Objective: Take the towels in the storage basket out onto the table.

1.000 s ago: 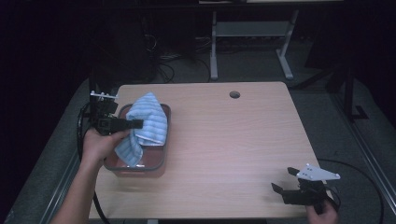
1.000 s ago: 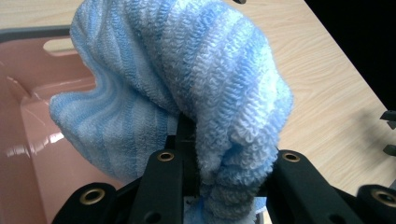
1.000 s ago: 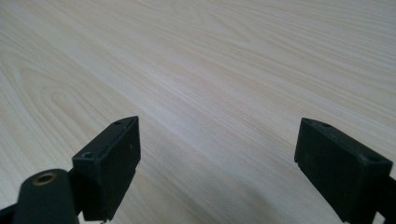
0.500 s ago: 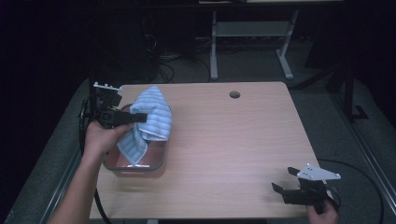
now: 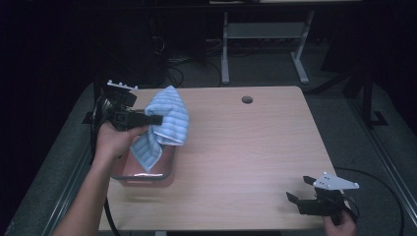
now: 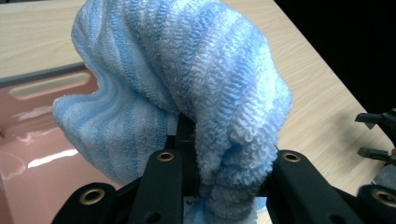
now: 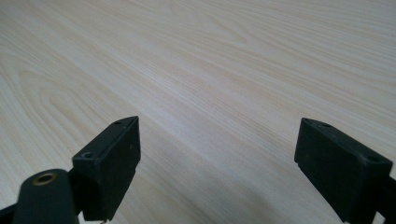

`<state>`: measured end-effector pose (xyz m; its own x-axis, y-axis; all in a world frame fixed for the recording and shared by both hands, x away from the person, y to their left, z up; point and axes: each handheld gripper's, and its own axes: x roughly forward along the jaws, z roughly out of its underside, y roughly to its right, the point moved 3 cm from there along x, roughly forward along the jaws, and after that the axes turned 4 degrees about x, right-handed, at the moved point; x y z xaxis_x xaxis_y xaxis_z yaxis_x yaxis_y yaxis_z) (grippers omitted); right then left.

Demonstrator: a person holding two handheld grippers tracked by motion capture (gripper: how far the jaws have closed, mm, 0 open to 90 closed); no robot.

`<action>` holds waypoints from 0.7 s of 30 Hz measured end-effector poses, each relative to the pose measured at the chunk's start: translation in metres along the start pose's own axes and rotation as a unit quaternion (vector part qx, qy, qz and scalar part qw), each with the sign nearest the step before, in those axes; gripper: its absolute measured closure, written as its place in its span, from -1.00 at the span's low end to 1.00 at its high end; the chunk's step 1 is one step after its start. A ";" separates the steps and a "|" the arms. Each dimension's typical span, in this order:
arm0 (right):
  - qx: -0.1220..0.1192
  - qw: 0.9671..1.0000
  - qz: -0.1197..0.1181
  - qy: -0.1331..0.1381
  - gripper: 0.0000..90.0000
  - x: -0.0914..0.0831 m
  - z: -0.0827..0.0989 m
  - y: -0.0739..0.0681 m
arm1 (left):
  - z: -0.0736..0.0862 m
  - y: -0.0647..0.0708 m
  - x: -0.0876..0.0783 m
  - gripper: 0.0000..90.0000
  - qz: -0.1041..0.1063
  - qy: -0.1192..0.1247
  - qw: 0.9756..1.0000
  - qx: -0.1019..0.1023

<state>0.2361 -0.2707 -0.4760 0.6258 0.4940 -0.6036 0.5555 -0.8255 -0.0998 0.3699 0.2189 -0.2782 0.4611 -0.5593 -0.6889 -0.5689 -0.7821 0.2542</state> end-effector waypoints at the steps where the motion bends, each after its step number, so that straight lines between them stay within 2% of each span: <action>1: 0.000 1.000 0.000 0.000 -0.69 0.000 0.000 0.000 | -0.001 0.002 0.000 0.62 0.002 0.000 1.000 0.002; 21: 0.001 1.000 -0.001 -0.001 -0.69 0.000 0.001 0.001 | -0.020 0.030 0.019 0.62 0.020 -0.007 0.999 0.030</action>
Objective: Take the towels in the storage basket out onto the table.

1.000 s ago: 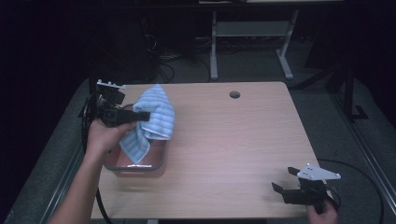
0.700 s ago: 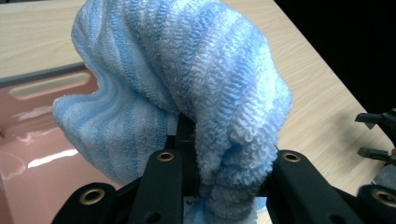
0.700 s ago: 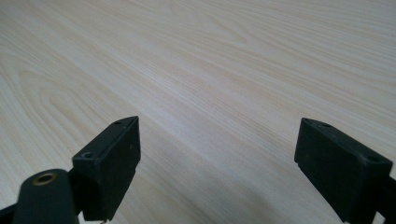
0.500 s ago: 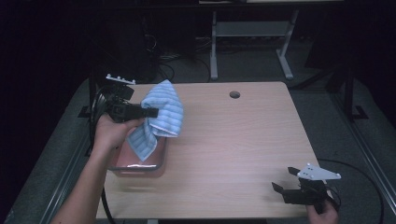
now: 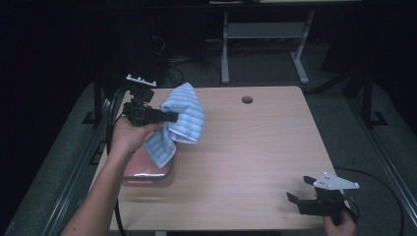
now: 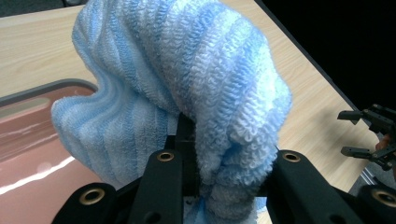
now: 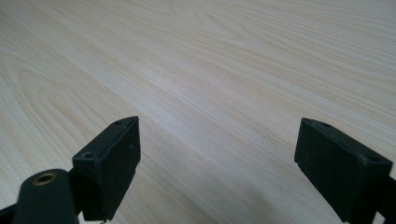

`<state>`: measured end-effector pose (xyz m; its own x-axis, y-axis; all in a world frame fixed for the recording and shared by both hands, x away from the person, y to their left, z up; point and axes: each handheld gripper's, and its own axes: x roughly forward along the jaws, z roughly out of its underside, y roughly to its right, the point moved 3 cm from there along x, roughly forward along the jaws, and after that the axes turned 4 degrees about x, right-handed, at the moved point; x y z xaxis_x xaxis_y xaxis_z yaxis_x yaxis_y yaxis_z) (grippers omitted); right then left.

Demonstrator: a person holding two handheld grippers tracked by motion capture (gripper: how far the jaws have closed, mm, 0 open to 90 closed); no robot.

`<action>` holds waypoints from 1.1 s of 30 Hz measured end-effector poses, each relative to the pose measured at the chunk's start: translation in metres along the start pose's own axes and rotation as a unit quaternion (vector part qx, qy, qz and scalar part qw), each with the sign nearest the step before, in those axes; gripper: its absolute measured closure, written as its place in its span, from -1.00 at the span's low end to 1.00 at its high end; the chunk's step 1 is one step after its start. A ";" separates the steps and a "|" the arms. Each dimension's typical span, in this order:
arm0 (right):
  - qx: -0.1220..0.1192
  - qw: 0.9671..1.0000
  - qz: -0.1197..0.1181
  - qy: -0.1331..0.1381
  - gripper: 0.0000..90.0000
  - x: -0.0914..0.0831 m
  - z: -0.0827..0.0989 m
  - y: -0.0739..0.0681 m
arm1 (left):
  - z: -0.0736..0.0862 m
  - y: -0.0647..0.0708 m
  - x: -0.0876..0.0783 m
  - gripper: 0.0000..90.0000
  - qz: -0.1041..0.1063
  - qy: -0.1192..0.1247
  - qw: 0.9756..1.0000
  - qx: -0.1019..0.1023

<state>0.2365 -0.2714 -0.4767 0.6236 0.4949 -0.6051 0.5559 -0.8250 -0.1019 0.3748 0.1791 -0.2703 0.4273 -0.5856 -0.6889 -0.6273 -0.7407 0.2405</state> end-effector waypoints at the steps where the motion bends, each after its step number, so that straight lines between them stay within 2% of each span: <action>1: 0.000 1.000 0.000 0.000 -0.69 0.000 0.000 0.000 | -0.001 0.001 0.001 0.62 0.000 -0.002 1.000 0.002; 8: 0.003 1.000 0.000 -0.001 -0.70 -0.001 0.001 0.000 | -0.005 0.009 0.008 0.62 0.005 -0.006 1.000 0.011; 33: 0.006 1.000 -0.002 0.004 -0.69 -0.001 0.001 0.002 | -0.018 0.027 0.034 0.62 0.020 -0.021 0.999 0.027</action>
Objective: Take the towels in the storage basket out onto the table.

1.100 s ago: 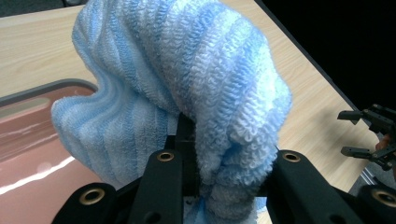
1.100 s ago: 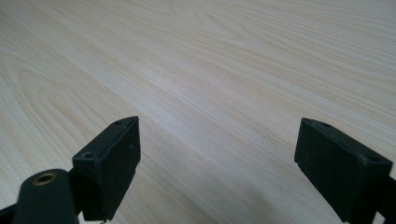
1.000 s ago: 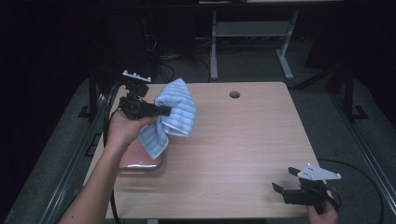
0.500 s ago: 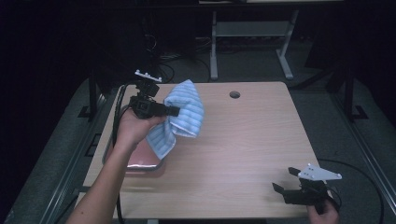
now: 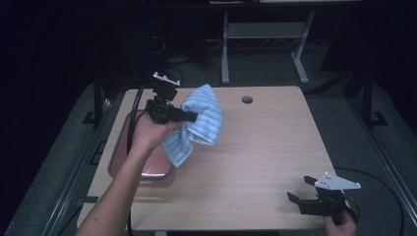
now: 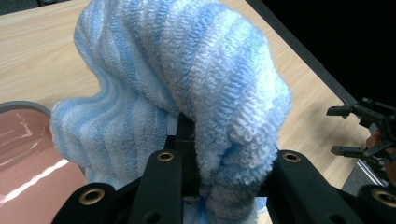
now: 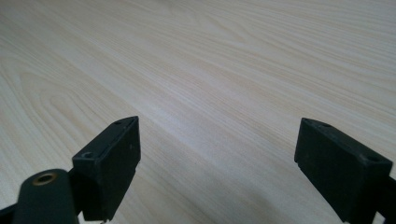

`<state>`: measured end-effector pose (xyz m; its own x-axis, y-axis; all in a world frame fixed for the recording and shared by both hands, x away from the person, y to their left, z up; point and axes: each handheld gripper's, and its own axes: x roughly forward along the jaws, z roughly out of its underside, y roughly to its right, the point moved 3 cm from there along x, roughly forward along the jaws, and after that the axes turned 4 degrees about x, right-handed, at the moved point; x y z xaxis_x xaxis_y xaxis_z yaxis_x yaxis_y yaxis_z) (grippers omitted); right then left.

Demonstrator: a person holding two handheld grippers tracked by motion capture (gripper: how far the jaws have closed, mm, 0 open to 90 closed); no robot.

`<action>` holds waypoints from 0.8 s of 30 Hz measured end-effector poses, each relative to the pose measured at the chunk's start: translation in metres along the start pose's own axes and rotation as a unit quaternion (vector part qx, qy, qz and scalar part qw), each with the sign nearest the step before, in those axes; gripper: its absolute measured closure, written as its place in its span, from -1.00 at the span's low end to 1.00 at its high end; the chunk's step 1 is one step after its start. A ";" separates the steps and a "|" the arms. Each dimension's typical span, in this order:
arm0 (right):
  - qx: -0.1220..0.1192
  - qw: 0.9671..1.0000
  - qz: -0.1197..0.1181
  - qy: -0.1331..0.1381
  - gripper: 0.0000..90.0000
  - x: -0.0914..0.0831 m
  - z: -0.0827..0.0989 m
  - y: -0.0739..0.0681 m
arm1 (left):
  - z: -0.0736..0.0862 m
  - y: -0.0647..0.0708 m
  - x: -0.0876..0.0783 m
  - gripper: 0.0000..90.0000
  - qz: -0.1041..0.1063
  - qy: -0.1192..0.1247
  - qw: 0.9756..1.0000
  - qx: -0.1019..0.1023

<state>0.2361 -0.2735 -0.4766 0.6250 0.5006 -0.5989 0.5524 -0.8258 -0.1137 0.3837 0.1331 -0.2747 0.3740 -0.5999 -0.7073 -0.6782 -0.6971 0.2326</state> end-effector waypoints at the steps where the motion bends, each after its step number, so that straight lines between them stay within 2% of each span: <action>1: 0.000 1.000 0.000 0.000 -0.69 0.000 0.000 0.000 | -0.001 0.000 0.000 0.62 0.000 -0.001 1.000 0.002; 12: 0.003 1.000 -0.003 0.001 -0.69 0.000 0.000 0.002 | -0.012 0.013 0.010 0.62 0.010 -0.002 1.000 0.013; 24: 0.007 1.000 -0.002 0.004 -0.69 -0.001 0.001 0.004 | -0.018 0.024 0.032 0.62 0.028 -0.009 0.999 0.019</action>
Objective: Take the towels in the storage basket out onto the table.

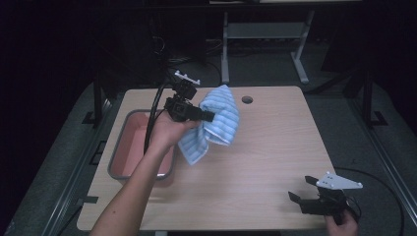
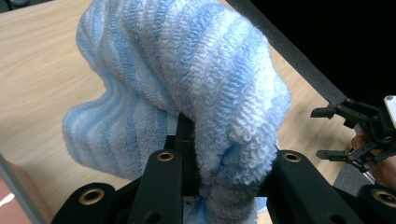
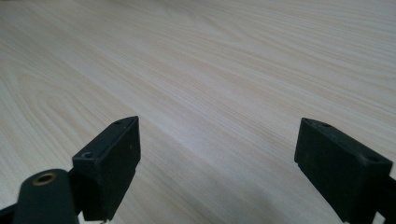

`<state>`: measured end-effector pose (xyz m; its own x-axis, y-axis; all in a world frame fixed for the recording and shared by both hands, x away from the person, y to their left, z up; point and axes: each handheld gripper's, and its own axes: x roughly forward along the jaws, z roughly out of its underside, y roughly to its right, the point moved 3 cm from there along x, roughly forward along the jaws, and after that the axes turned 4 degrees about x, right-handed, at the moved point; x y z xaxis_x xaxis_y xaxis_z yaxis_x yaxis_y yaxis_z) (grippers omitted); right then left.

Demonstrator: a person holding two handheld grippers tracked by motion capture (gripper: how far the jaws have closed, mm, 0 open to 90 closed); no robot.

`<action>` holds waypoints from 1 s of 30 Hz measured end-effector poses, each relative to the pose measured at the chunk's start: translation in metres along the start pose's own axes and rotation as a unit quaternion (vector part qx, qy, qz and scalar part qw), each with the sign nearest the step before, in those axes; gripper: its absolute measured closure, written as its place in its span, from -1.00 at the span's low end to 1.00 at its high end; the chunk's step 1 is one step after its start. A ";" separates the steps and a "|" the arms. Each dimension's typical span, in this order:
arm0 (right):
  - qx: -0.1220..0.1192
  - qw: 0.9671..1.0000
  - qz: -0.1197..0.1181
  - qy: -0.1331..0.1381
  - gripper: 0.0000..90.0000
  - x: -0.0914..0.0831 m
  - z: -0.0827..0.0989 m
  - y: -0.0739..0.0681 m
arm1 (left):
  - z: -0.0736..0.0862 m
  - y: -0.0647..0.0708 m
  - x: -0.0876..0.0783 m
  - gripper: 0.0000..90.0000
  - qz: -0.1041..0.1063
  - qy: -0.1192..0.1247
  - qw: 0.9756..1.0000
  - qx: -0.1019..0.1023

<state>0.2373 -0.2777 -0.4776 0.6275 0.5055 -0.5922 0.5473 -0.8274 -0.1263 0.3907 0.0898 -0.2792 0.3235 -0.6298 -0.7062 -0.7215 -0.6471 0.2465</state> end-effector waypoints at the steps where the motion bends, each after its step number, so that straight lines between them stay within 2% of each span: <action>1: 0.000 1.000 0.000 0.000 -0.69 0.000 0.000 0.000 | 0.000 0.001 0.002 0.62 0.000 0.001 1.000 -0.001; 14: -0.002 1.000 -0.001 0.003 -0.70 0.000 -0.001 0.000 | -0.004 0.010 0.027 0.62 0.013 -0.012 1.000 0.004; 30: -0.002 1.000 -0.005 0.004 -0.69 0.002 -0.003 -0.002 | -0.002 0.016 0.070 0.62 0.028 -0.030 0.999 0.004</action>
<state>0.2390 -0.2749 -0.4762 0.6266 0.5149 -0.5850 0.5547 -0.8219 -0.1293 0.4030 0.0348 -0.3238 0.2457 -0.6382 -0.7296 -0.7419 -0.6082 0.2822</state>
